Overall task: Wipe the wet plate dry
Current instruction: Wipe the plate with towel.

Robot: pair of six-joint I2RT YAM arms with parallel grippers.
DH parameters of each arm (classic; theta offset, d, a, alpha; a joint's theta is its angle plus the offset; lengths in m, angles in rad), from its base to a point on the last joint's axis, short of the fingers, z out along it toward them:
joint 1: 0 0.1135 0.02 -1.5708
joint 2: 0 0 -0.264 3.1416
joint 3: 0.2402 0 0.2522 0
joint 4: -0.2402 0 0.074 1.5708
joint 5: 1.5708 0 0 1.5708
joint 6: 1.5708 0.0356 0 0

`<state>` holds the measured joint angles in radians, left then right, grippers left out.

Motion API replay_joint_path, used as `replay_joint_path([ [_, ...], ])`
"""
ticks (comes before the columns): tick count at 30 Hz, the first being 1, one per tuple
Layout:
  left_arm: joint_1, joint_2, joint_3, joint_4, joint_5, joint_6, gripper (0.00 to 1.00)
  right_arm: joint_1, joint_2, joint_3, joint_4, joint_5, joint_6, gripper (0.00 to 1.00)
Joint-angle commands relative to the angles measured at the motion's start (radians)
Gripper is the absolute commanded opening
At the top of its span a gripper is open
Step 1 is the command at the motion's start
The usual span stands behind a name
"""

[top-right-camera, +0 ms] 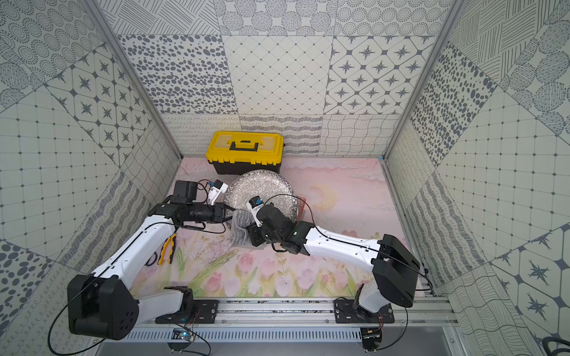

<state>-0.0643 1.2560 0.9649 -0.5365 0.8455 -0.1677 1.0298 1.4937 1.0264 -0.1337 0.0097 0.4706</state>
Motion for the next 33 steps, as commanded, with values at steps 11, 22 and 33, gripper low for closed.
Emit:
replay_joint_path([
  [11, -0.008, -0.052, 0.021, 0.223, 0.390, 0.000, 0.00, -0.423, -0.316, -0.237, -0.113, 0.075, 0.067, 0.00],
  [22, -0.027, -0.053, 0.133, -0.102, 0.269, 0.333, 0.00, -0.670, -0.302, 0.181, -0.268, -0.156, -0.018, 0.00],
  [33, -0.126, -0.054, 0.228, -0.248, 0.084, 0.567, 0.00, -0.634, -0.033, 0.585, -0.304, -0.351, -0.037, 0.00],
])
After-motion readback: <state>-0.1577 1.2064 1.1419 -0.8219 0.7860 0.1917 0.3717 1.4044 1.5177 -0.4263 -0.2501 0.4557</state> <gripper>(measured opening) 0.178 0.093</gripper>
